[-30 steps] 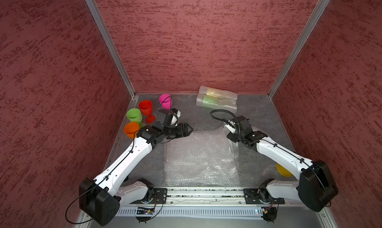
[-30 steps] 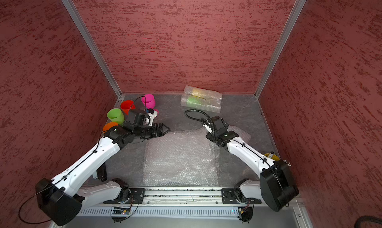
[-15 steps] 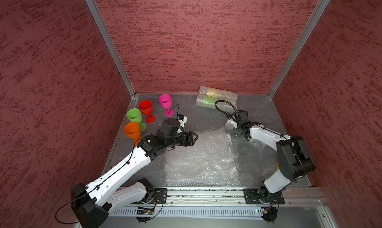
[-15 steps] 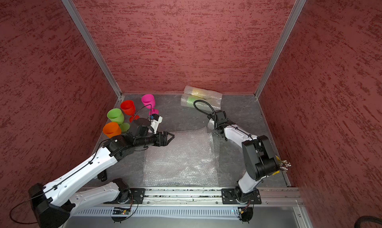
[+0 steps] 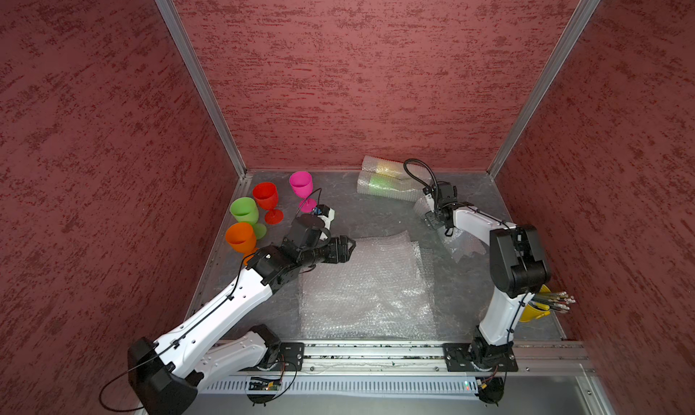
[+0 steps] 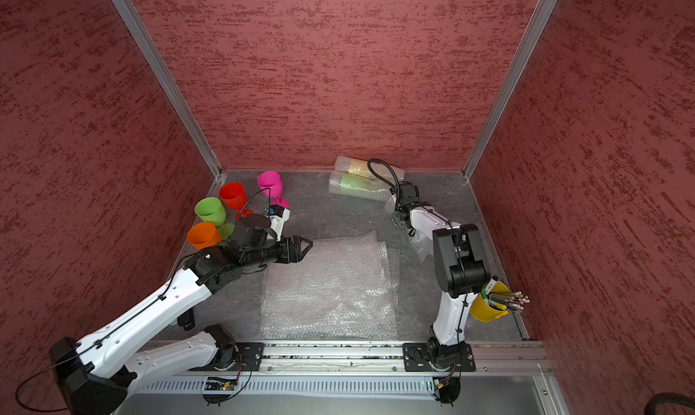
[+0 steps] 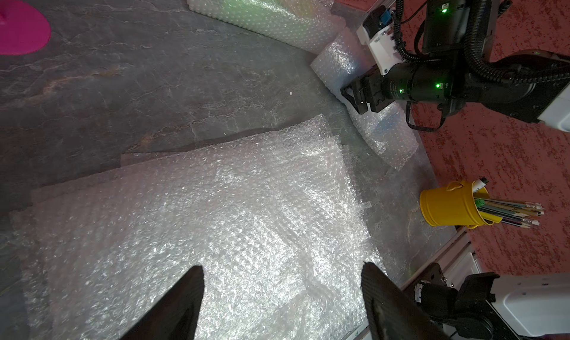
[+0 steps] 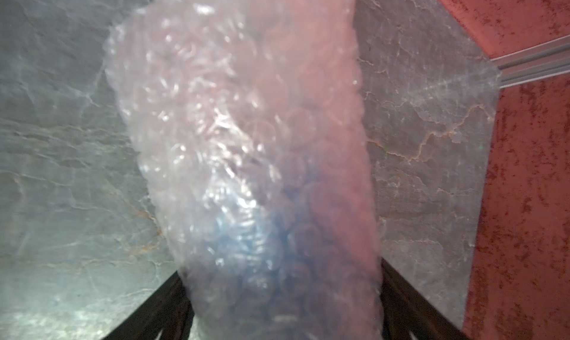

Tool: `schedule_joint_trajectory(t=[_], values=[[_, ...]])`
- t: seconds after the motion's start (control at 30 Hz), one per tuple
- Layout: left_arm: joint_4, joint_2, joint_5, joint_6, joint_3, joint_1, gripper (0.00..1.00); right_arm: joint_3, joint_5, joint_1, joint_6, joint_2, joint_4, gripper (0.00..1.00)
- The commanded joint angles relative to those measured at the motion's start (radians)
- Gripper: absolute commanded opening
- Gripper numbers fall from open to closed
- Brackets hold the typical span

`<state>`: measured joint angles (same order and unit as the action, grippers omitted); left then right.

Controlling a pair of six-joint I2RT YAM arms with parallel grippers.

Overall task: Unpack wine glasses from bubble wrap
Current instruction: Pick up the bubble wrap from the center of the board.

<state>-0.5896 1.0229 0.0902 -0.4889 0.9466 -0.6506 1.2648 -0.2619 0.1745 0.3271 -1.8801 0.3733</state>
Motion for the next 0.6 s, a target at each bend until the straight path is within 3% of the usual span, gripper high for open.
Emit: schedule_joint_trajectory(t=[0.0,0.2,0.3,0.47,0.53,0.57], values=[[0.007,0.003,0.000,-0.002,0.003,0.013,0.81,0.051,0.073,-0.006,-0.158,-0.019,0.109,0.81],[0.009,0.007,0.010,-0.008,0.000,0.021,0.81,0.080,0.026,-0.019,-0.303,-0.022,0.242,0.79],[0.011,0.007,0.018,-0.011,0.000,0.025,0.81,0.074,0.028,-0.034,-0.361,-0.018,0.280,0.75],[0.019,0.005,0.038,-0.018,-0.006,0.036,0.81,0.019,0.075,-0.035,-0.411,0.002,0.280,0.77],[0.021,0.006,0.049,-0.017,-0.008,0.040,0.81,-0.028,0.080,-0.035,-0.417,0.026,0.231,0.81],[0.023,0.005,0.054,-0.017,-0.008,0.043,0.81,-0.049,0.086,-0.035,-0.421,0.039,0.210,0.96]])
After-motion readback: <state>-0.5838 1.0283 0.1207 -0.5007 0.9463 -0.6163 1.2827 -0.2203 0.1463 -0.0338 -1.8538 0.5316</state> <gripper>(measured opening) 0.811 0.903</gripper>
